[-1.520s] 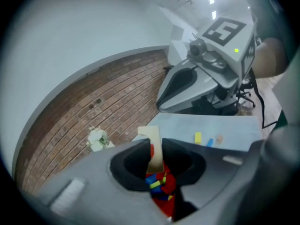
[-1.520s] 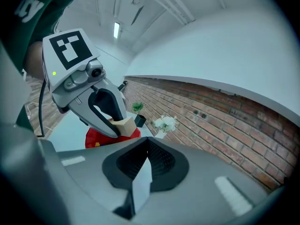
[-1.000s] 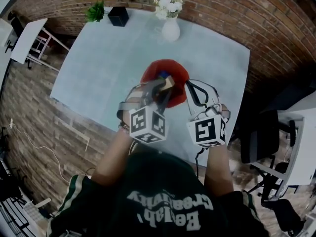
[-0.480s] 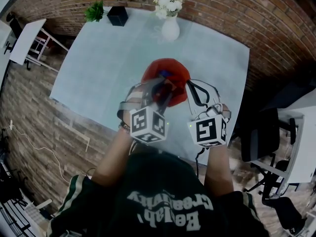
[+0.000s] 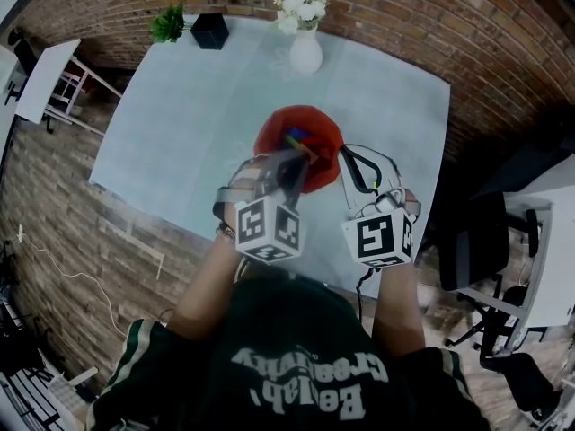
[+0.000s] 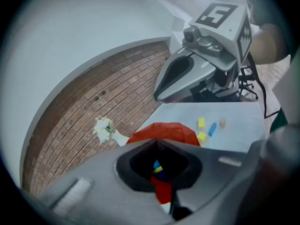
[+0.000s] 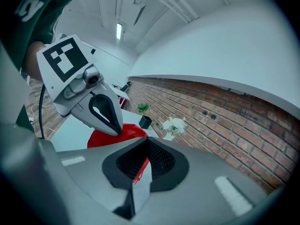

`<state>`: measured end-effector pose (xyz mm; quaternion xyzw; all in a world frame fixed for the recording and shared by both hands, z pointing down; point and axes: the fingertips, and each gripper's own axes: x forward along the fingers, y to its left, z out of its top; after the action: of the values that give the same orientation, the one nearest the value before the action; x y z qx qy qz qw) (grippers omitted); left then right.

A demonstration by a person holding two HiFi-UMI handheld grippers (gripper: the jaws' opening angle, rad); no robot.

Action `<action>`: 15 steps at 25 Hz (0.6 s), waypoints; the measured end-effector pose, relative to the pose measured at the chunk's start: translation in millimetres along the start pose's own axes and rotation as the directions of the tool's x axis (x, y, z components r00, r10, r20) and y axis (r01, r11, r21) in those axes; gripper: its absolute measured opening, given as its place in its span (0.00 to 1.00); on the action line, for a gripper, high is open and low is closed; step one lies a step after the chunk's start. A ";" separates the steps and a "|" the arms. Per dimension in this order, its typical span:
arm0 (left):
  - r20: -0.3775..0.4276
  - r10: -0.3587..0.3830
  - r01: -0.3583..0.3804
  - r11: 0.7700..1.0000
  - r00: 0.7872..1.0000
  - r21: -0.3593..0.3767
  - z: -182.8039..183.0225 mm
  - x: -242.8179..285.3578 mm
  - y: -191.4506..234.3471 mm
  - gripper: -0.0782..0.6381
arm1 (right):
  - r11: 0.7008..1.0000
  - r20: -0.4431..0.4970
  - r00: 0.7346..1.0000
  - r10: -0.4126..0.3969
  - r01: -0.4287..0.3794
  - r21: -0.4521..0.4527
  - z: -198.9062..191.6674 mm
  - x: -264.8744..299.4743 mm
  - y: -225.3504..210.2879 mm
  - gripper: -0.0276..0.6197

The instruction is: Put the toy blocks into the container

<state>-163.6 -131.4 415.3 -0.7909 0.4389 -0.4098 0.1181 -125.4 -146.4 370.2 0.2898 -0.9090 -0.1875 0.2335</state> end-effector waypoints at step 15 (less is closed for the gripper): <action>0.078 -0.133 0.125 0.987 0.988 0.097 56.0 16.2 -56.7 0.11 | 0.991 -0.095 0.988 -0.125 0.129 0.030 -37.1 -68.9 -23.4 0.05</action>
<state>-83.1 -120.6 419.4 -0.8280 0.3619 -0.4027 0.1459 -45.5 -129.5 367.7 0.3597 -0.8802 -0.1718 0.2576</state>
